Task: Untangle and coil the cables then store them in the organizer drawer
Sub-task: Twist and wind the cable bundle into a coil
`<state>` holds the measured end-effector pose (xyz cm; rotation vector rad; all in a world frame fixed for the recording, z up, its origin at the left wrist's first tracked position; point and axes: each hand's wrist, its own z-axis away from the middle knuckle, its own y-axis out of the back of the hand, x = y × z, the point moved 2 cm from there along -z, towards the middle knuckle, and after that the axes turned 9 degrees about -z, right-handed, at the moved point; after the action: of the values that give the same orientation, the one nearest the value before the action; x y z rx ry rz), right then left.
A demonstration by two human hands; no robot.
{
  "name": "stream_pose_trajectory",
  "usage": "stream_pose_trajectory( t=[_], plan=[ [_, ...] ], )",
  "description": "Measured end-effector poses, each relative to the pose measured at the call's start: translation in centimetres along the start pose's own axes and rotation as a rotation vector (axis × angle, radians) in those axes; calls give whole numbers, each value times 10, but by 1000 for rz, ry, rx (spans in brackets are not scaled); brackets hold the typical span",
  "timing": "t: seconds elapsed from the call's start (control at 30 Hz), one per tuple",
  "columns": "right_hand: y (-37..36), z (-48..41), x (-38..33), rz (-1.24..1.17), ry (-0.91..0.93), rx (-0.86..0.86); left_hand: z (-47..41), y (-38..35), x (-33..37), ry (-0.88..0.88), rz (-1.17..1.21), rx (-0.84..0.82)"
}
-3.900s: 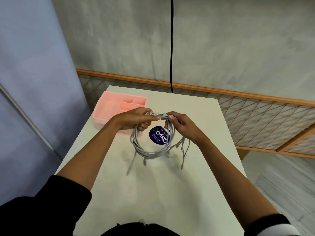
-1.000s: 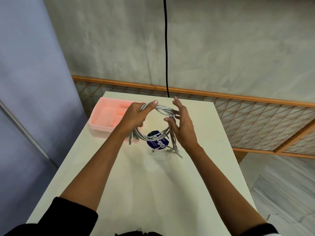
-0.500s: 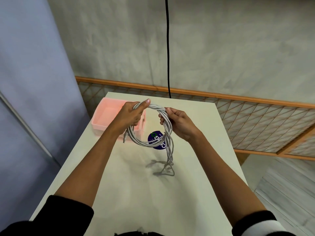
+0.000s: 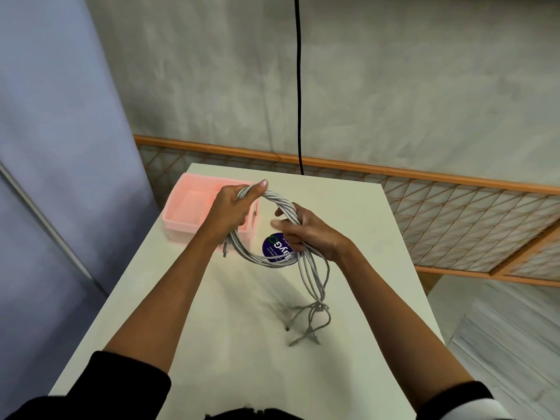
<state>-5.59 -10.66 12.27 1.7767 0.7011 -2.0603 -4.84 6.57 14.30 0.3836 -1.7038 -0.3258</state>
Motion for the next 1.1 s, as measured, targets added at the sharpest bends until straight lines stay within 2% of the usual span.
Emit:
stream_pose_trajectory(
  t=[0.17,0.27,0.5,0.63,0.73,0.8,0.9,0.97,1.03,1.1],
  plan=[
    [7,3,5,186,-47,42,-1,0,0,-11,12,21],
    [8,5,4,267,-13,40,-2,2,-3,2,22,18],
    [26,5,19,240,42,43,-6,10,-4,60,91,108],
    [19,7,26,353,114,217,-10,17,-5,91,162,184],
    [23,15,36,512,229,445,-18,31,-7,127,221,296],
    [28,21,39,705,288,506,-21,38,-10,142,219,321],
    [31,24,43,1058,385,493,-20,41,-15,161,246,320],
    [41,28,47,1247,475,600,-20,46,-18,176,312,342],
    [51,36,50,1304,465,742,-22,53,-21,174,355,347],
    [56,35,51,1138,337,712,-22,55,-23,153,354,330]
  ],
)
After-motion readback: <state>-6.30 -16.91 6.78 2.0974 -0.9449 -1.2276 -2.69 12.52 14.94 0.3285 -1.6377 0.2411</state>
